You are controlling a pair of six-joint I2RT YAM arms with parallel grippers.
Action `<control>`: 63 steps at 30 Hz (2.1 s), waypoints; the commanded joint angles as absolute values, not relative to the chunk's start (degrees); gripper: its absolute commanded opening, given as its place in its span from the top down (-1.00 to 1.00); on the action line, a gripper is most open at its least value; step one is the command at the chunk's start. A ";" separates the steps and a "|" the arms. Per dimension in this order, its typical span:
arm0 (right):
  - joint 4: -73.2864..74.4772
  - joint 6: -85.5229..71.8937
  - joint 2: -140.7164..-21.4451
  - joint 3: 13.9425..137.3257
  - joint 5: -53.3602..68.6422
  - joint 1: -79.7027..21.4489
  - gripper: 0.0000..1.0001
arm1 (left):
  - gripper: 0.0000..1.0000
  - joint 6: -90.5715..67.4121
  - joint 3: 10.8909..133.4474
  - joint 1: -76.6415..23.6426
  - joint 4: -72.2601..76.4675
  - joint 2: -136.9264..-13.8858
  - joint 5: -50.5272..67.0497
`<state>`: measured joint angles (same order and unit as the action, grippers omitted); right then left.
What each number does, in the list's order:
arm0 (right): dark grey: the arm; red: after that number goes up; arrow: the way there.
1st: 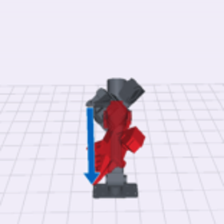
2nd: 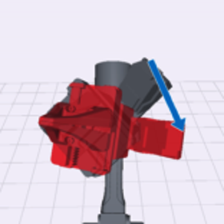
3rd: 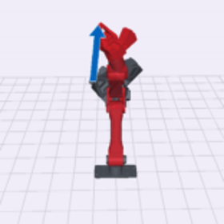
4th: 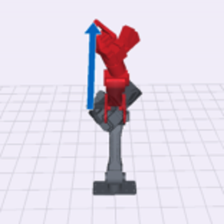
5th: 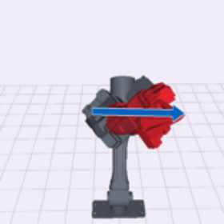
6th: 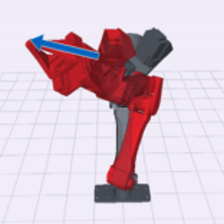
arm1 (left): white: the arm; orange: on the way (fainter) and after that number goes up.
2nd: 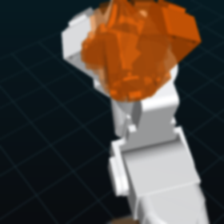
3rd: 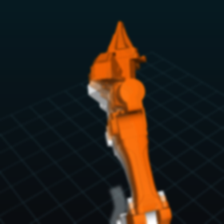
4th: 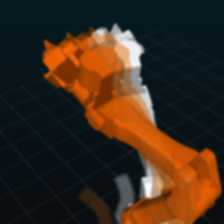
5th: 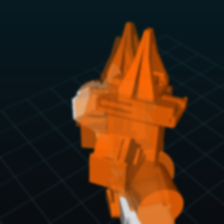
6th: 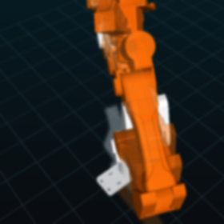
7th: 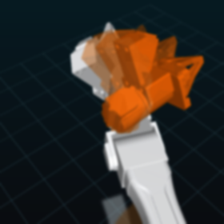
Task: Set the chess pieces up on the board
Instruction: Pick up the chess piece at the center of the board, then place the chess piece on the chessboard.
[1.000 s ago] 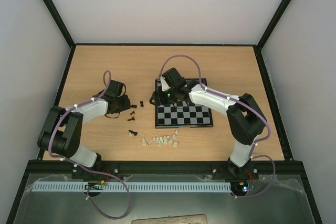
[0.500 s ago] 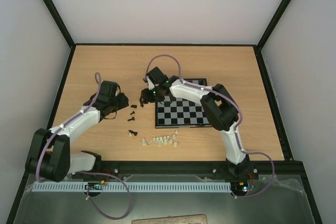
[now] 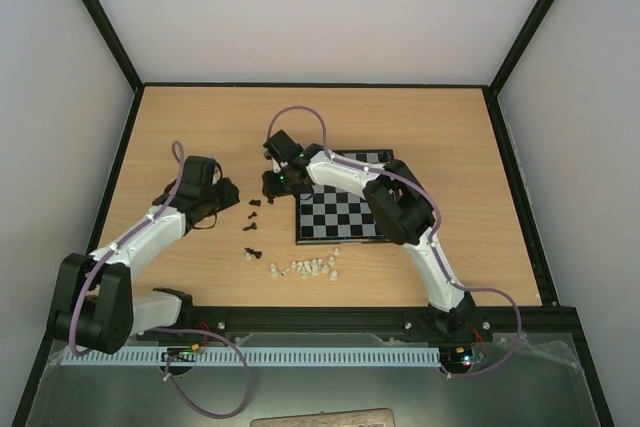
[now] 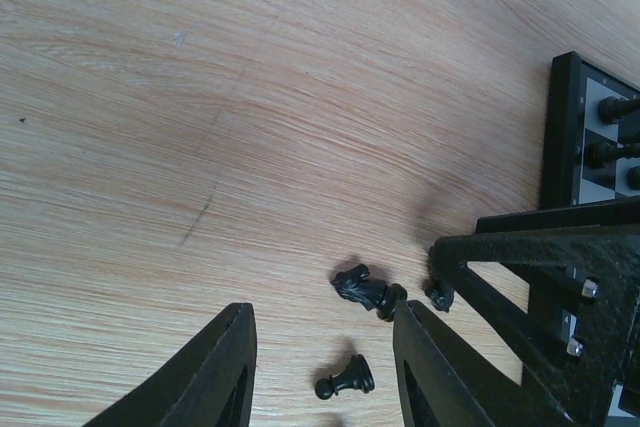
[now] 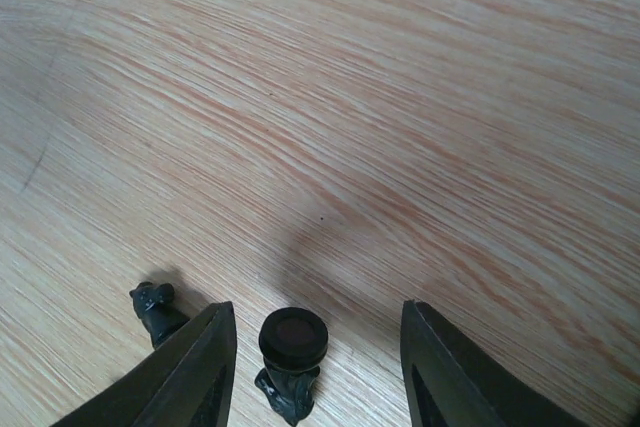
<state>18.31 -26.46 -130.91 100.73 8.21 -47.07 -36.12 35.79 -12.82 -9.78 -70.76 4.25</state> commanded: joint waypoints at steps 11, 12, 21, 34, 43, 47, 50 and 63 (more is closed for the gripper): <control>25.33 -25.63 -134.90 103.80 5.05 -49.25 0.28 | 0.20 -35.24 34.85 -11.60 -9.88 -69.33 6.94; 25.90 -25.46 -135.22 104.26 5.01 -49.48 0.34 | 0.20 -35.23 34.84 -11.60 -9.88 -69.20 6.94; 25.16 -26.11 -134.91 104.86 6.07 -49.31 0.74 | 0.21 -34.78 34.90 -11.60 -9.72 -68.01 10.84; 11.55 -37.65 -117.37 92.49 21.83 -41.75 0.75 | 0.04 -37.27 29.10 -13.61 5.00 -54.73 27.15; -2.42 -51.49 -114.17 84.06 30.58 -39.59 0.76 | 0.07 -40.29 28.25 -20.26 11.19 -55.10 21.50; -5.15 -55.01 -114.38 83.08 32.78 -39.64 0.76 | 0.10 -39.76 29.37 -22.13 11.99 -58.02 19.17; -6.29 -56.47 -113.82 82.24 33.07 -39.61 0.76 | 0.12 -39.66 29.34 -23.01 12.33 -59.10 17.83; -9.91 -61.02 -113.17 80.79 34.96 -39.54 0.78 | 0.23 -38.96 30.28 -25.55 10.74 -60.38 10.19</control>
<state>-7.79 -58.63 -114.48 81.65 32.77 -39.40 -39.51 29.08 -25.23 9.93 -58.72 12.95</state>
